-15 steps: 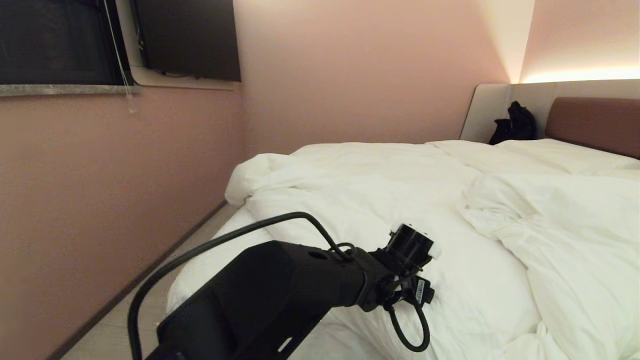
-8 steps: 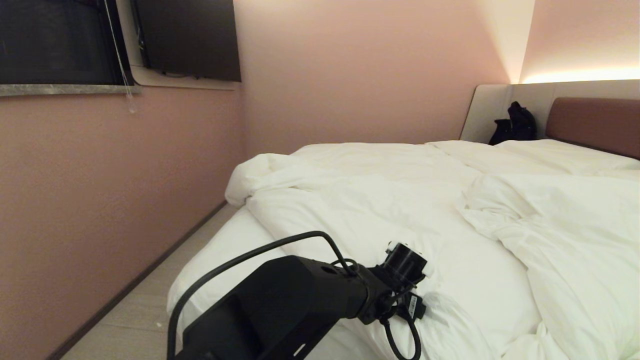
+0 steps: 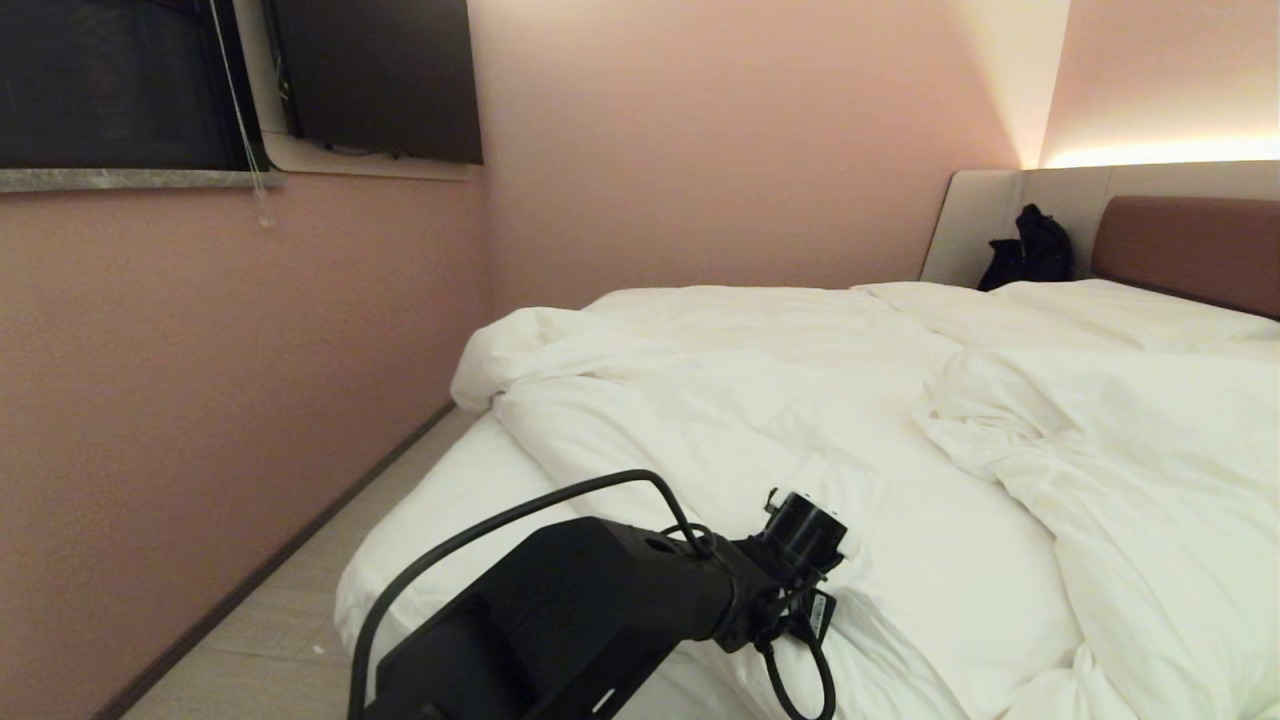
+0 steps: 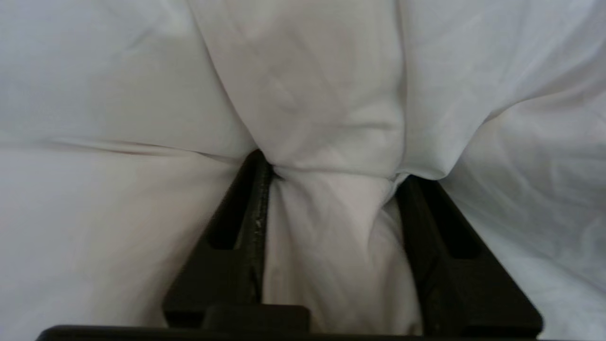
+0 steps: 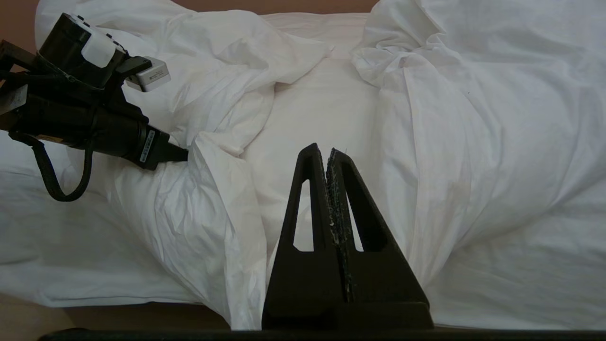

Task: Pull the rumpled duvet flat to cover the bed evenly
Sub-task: Flatten the corners of the folded blanket

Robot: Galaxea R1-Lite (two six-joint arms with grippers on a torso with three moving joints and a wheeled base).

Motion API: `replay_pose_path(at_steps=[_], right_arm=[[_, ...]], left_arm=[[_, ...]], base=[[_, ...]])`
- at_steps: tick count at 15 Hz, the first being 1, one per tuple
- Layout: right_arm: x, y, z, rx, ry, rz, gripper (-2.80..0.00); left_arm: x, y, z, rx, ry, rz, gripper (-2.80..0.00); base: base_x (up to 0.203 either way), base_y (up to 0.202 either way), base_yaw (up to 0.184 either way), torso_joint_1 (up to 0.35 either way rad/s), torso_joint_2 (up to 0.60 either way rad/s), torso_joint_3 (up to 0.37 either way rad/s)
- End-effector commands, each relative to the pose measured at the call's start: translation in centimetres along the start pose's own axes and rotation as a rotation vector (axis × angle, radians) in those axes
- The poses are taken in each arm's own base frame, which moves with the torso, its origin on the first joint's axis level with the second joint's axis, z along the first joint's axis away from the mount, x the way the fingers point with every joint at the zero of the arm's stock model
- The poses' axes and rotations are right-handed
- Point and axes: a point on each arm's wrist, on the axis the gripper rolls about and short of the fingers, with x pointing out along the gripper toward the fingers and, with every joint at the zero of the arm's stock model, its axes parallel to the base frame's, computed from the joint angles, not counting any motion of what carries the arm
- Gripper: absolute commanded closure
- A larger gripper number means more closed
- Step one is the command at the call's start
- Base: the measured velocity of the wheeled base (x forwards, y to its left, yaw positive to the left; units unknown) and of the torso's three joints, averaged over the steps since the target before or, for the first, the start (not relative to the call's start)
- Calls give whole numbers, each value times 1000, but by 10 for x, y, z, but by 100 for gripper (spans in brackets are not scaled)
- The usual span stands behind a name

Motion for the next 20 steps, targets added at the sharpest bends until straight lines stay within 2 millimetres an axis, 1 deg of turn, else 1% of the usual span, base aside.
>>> replay_pose_path(at_steps=[1,2,4,5,6,7,9,11,13,15,17,18,19,20], right_arm=[[0,0,0,0,0,0,0],[0,0,0,0,0,0,0],[0,0,0,1,0,0,0],[0,0,0,1,0,0,0],[0,0,0,0,0,0,0],[0,0,0,1,0,1,0],[0,0,0,0,0,0,0],[0,0,0,1,0,1,0],[0,0,0,1,0,0,0],[0,0,0,1,0,0,0],[0,0,0,1,0,0,0],[0,0,0,1,0,0,0],[0,0,0,1,0,0,0],[0,0,0,1,0,0,0]], left_arm=[[-5,0,4,-26,-8,3,0],[-13,0,11,-54,-23,-1,0],[-20,0,14,-83,-21,11,0],[-33,1,21,-111,-29,30,0],[-51,2,30,-145,-43,49,0],[-74,5,36,-192,-39,75,0],[-102,10,29,-264,15,128,0],[-129,14,8,-289,85,160,0],[-155,14,-20,-286,157,178,0],[-180,9,-49,-292,212,187,0],[-195,12,-68,-309,213,213,0],[-201,14,-72,-316,188,230,0],[-205,18,-81,-306,182,261,0],[-213,23,-95,-289,183,290,0]], base=[[0,0,0,0,0,0],[0,0,0,0,0,0],[0,0,0,0,0,0],[0,0,0,0,0,0],[0,0,0,0,0,0],[0,0,0,0,0,0],[0,0,0,0,0,0],[0,0,0,0,0,0],[0,0,0,0,0,0],[0,0,0,0,0,0],[0,0,0,0,0,0],[0,0,0,0,0,0],[0,0,0,0,0,0],[0,0,0,0,0,0]])
